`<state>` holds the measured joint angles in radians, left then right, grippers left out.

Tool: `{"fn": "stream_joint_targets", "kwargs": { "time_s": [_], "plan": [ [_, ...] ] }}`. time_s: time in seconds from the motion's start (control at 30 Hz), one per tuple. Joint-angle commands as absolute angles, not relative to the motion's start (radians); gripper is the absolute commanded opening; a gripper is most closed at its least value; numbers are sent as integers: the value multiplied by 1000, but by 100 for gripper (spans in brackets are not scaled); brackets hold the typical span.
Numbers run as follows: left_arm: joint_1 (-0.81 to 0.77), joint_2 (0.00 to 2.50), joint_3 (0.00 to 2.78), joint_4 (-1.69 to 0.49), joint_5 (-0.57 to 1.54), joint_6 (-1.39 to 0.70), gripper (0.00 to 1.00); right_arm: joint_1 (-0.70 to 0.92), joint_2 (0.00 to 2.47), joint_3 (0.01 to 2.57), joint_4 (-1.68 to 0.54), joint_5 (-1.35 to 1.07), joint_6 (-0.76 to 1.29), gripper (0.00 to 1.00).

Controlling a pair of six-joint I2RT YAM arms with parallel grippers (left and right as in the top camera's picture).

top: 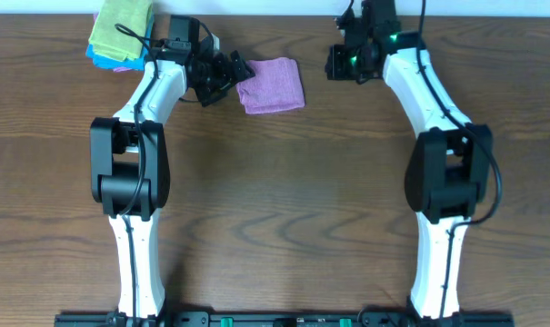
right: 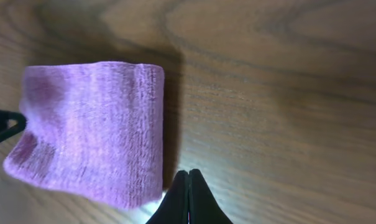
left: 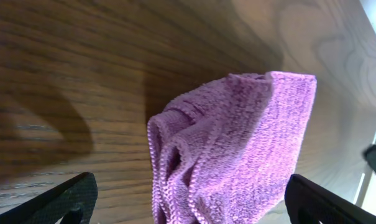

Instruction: Fold the cloth

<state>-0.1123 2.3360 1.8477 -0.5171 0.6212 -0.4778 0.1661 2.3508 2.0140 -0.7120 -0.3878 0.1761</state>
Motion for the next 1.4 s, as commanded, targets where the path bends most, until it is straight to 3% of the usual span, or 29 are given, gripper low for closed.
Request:
{"fn": "stream_joint_targets", "kwargs": {
  "time_s": [0.0, 0.93, 1.03, 1.17, 1.2, 1.27, 1.37],
  "plan": [
    [-117, 2361, 1852, -521, 599, -499, 98, 188, 2384, 2008, -690, -423, 223, 1],
    [-222, 2418, 1852, -496, 655, -588, 96, 327, 2522, 2008, -626, -444, 318, 1],
    [-229, 2418, 1852, -499, 655, -587, 100, 334, 2522, 2008, -622, -442, 318, 1],
    [-225, 2418, 1852, -514, 654, -583, 71, 318, 2521, 2011, -640, -442, 318, 1],
    [-221, 2418, 1852, -517, 654, -583, 68, 310, 2521, 2015, -652, -442, 318, 1],
    [-211, 2418, 1852, -523, 652, -583, 71, 292, 2519, 2020, -669, -440, 318, 1],
    [-192, 2418, 1852, -527, 654, -566, 87, 255, 2519, 2046, -716, -422, 316, 1]
  ]
}}
